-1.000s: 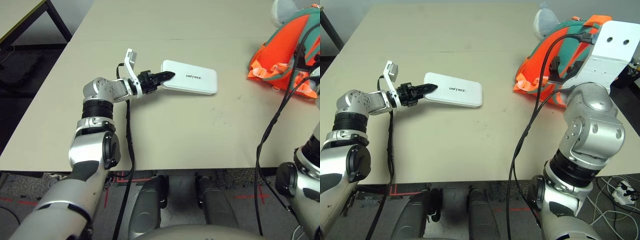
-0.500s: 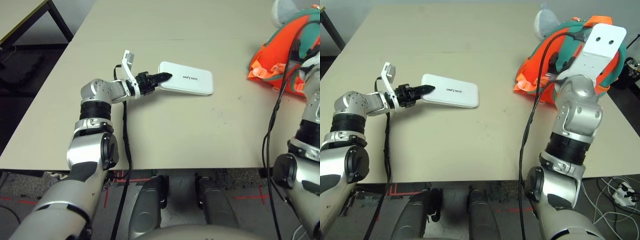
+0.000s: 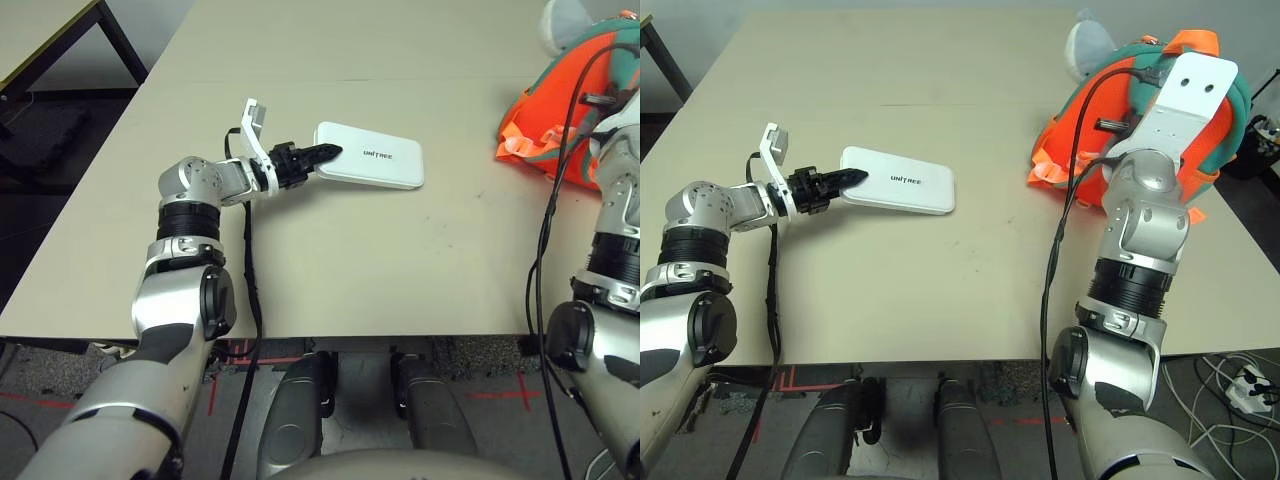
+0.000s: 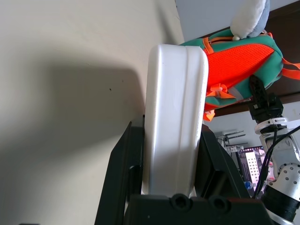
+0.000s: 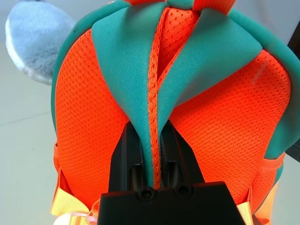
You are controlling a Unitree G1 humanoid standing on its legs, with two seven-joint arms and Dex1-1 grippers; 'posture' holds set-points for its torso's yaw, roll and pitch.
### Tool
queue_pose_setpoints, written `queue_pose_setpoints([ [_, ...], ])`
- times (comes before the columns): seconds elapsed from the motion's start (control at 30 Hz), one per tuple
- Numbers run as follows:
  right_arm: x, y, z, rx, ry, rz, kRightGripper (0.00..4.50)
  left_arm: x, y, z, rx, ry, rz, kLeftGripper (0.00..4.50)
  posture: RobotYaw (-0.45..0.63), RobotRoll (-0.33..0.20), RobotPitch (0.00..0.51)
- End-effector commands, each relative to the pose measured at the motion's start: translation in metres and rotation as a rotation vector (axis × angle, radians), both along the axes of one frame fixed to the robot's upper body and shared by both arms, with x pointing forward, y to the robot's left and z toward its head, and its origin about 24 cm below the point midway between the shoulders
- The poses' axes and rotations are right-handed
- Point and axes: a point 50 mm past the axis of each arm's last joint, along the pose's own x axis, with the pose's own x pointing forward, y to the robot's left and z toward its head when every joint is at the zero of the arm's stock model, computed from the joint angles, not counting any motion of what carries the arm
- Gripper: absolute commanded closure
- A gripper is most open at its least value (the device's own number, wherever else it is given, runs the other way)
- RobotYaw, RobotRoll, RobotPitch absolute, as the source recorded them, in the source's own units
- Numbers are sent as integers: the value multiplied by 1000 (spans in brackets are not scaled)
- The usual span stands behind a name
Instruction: Put the pencil case into the backpack and zip it.
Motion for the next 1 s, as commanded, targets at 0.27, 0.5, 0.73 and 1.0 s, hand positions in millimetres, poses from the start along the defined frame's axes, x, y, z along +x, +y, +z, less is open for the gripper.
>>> queue_pose_setpoints([
  [0.27,-43,20,37,94,178,404,4259,2,6,-1,-9,-5,30,3060,32,0,149],
  [0.5,-92,39,79,90,103,788,4259,5,14,-10,9,22,67,3061,-39,0,147],
  [0.73,-135,44,81,-4,76,1052,4260,9,13,-12,16,26,77,3063,-87,0,148],
  [1.0,-165,56,64,36,312,1121,4261,12,9,-8,19,17,57,3063,-124,0,159],
])
